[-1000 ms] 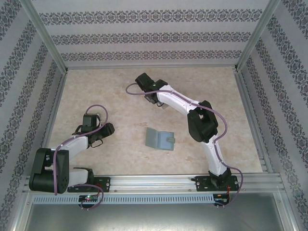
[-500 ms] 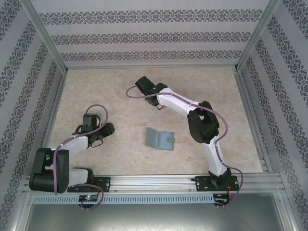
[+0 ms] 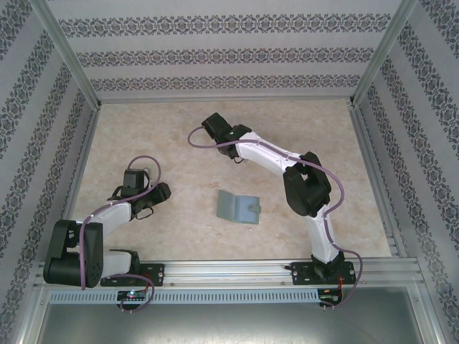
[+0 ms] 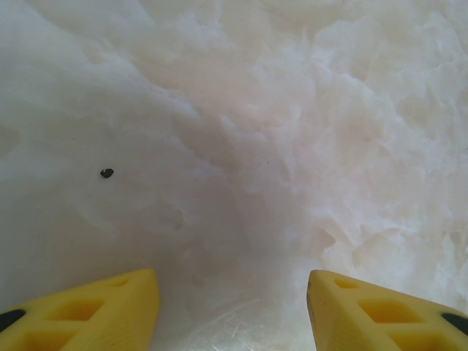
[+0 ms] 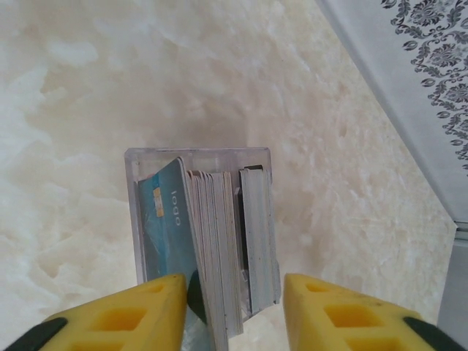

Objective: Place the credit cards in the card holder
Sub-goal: Pick up the credit card from the storage box.

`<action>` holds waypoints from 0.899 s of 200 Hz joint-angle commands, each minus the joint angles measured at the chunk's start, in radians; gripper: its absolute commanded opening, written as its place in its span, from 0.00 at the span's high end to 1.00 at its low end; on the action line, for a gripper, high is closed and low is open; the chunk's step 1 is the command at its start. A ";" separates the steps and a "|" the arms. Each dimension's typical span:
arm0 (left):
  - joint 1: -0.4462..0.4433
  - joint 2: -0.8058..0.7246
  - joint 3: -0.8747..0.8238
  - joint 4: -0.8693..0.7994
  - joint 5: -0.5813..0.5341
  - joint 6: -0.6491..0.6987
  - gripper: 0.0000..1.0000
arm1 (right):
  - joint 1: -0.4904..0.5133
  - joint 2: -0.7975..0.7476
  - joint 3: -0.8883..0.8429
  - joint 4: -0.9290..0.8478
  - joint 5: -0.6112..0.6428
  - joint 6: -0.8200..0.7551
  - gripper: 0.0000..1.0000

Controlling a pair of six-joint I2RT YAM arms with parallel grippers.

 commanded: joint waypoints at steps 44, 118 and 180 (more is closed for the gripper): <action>-0.010 0.031 0.008 0.010 -0.006 0.021 0.42 | 0.013 -0.046 -0.050 0.009 -0.030 -0.003 0.75; -0.010 0.025 0.004 0.011 -0.007 0.021 0.42 | 0.018 -0.067 -0.053 -0.017 -0.059 0.029 0.92; -0.010 0.028 0.006 0.010 -0.005 0.021 0.42 | -0.009 -0.172 -0.074 -0.029 -0.312 0.234 1.00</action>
